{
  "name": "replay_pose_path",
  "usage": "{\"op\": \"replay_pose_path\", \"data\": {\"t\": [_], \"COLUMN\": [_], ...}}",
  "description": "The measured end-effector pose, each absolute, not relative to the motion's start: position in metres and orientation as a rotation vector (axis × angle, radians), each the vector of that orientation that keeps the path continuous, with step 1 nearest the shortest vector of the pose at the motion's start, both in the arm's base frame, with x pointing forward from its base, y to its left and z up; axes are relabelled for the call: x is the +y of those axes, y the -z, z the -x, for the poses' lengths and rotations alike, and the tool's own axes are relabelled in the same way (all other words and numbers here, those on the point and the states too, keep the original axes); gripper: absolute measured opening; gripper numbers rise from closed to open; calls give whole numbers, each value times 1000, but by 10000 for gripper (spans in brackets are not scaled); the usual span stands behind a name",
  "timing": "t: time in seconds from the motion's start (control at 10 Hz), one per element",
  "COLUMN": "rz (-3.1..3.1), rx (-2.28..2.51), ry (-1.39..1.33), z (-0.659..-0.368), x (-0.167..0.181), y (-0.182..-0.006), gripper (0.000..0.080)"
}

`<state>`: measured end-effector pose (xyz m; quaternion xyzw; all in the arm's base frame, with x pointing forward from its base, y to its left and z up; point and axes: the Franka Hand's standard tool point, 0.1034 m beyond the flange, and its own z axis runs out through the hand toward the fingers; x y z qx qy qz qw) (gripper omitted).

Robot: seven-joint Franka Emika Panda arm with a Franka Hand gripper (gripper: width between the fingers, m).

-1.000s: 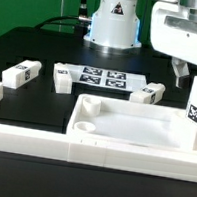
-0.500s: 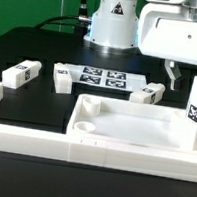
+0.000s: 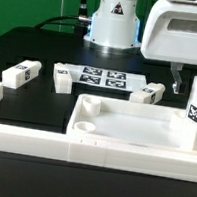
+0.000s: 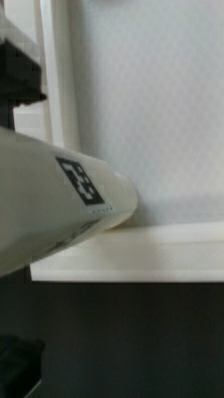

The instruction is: Assemble desk

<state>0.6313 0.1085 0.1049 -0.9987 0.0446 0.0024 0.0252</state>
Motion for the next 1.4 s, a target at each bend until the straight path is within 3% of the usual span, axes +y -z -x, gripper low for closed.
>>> {"op": "replay_pose_path", "data": {"t": [0.4,0.7,1.0,1.4], "rz": [3077,3055,3058,3092], "rx": [-459,-585,-570,-306], "ry": [14,17,17,13], "z": [-634,-634,-634,-634], "x": [106,105,105,105], "y": [-106,-106,-106,-106], "gripper": [649,649,288,288]}}
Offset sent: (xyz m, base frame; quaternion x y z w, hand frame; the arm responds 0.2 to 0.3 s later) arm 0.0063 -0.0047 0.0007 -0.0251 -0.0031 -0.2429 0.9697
